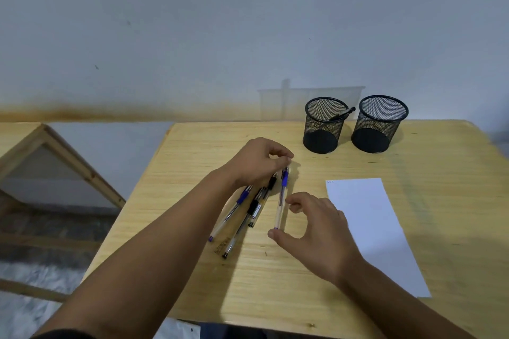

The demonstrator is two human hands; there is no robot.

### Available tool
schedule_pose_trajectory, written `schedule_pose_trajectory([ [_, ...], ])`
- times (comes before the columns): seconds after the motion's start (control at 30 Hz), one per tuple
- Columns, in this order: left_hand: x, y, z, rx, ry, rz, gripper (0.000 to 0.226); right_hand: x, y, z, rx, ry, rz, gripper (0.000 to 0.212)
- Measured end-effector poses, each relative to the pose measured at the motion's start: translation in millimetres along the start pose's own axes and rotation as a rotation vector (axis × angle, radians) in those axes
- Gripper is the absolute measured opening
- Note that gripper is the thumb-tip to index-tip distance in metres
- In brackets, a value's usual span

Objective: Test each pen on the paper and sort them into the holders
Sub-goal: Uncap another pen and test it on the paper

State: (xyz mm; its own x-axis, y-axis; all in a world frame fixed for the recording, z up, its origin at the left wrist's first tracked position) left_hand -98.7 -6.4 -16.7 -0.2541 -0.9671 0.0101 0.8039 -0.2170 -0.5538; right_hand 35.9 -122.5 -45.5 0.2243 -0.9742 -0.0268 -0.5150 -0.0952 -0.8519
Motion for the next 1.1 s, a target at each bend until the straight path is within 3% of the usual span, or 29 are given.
schedule_pose_trajectory([
  [0.17, 6.7, -4.7, 10.5, 0.131, 0.003, 0.087, 0.016, 16.9, -16.7, 25.2, -0.27, 0.06, -0.003, 0.044],
  [0.37, 22.4, 0.4, 23.4, 0.379, -0.035, 0.105, 0.014, 32.0, -45.2, 59.3, -0.447, 0.057, 0.179, 0.044],
  [0.63, 53.8, 39.0, 33.5, 0.604, -0.06, 0.012, 0.012, 47.3, -94.0, 101.6, -0.264, 0.083, 0.198, 0.037],
  [0.83, 85.0, 79.0, 39.2, 0.685, -0.091, 0.112, 0.01, 56.3, -118.2, 107.6, -0.17, 0.002, 0.134, 0.021],
  [1.1, 97.0, 111.2, 47.2, 0.789, -0.12, 0.181, 0.012, 53.9, -110.6, 87.5, -0.082, -0.069, 0.005, 0.025],
])
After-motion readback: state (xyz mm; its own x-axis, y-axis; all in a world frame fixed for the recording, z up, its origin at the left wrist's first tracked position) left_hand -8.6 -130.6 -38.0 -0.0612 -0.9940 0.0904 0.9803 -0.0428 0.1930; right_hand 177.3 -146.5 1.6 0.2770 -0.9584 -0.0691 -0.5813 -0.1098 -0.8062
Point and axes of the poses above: each hand's wrist, its own x-axis away from the middle knuckle, its own y-axis out of the palm, z = x × y, the point moved 7 cm from there along -x, towards the middle knuckle, and after that the axes turned 10 degrees about x, right-handed, at the moved point
